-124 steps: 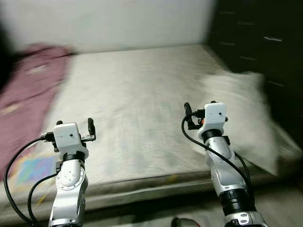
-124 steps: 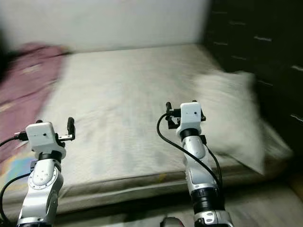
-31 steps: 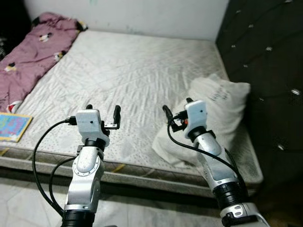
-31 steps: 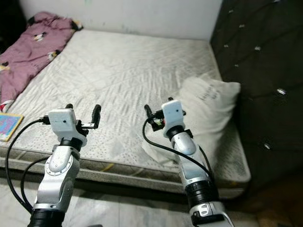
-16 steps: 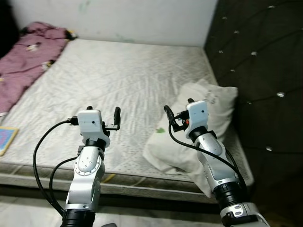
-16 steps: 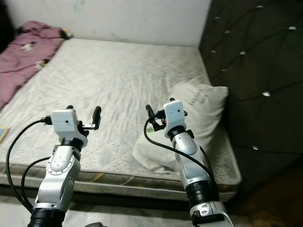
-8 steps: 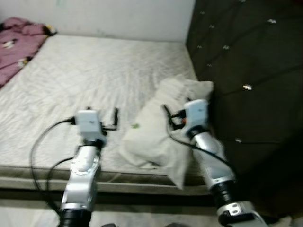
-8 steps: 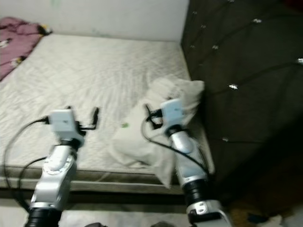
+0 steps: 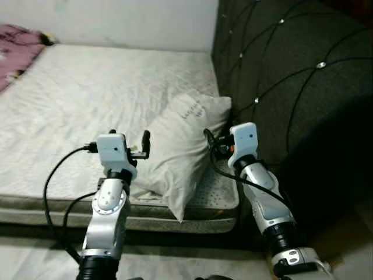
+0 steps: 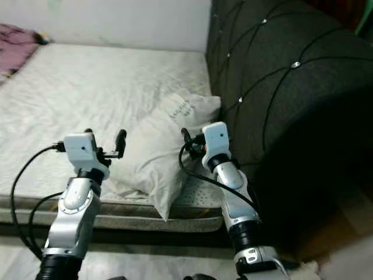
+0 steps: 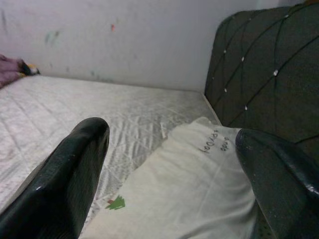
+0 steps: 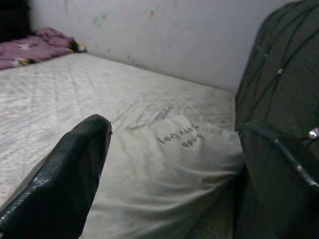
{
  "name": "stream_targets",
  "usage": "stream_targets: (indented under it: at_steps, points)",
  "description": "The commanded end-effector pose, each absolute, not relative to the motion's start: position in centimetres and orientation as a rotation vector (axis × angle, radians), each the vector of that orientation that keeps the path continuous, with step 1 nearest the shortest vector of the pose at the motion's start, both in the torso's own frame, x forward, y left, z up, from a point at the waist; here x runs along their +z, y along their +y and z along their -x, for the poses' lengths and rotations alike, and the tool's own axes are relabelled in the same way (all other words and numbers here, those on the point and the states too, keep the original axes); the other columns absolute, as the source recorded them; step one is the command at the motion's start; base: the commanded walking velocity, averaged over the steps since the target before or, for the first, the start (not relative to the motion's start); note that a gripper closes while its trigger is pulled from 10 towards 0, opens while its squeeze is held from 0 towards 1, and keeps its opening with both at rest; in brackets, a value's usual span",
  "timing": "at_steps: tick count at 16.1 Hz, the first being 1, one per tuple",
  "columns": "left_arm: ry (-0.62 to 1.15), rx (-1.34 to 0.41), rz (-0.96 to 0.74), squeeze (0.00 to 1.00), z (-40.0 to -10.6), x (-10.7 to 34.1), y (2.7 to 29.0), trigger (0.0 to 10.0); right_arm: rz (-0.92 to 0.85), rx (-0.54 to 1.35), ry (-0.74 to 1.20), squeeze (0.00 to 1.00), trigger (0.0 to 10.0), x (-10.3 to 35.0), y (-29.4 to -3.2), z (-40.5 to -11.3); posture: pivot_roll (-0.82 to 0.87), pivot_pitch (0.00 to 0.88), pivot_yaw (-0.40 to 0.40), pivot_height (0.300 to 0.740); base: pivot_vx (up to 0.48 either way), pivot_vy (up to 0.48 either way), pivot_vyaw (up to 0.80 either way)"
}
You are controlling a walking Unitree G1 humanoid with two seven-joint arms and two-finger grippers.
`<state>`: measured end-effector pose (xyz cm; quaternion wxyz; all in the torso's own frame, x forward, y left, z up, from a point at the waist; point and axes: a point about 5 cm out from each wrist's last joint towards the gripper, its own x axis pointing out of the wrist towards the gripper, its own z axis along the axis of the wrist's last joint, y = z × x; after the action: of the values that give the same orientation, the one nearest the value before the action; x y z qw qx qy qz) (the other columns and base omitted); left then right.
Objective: Clean up the room
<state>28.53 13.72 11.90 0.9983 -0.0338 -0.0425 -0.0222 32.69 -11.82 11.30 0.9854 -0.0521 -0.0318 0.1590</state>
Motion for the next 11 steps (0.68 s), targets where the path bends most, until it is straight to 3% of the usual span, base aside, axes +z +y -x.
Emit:
stream_targets:
  at_steps: [1,9,11]
  points:
    - [-0.092,-0.043,0.063,0.0,-28.57,12.08,13.8,10.0,0.101,0.326,-0.068,0.0,10.0,11.5,-11.72,-32.83,-0.04,0.0,-0.016,0.74,0.0,0.0,0.0]
    - [-0.097,-0.053,0.084,0.0,-28.55,12.13,13.88,10.0,0.093,0.322,-0.067,0.0,10.0,11.5,-11.6,-32.87,-0.04,0.0,-0.01,0.74,0.0,0.0,0.0]
    - [-0.093,-0.051,0.094,0.0,-28.57,12.06,13.88,10.0,0.094,0.321,-0.067,0.0,10.0,11.51,-11.64,-32.91,-0.04,0.0,-0.011,0.74,0.0,0.392,0.0]
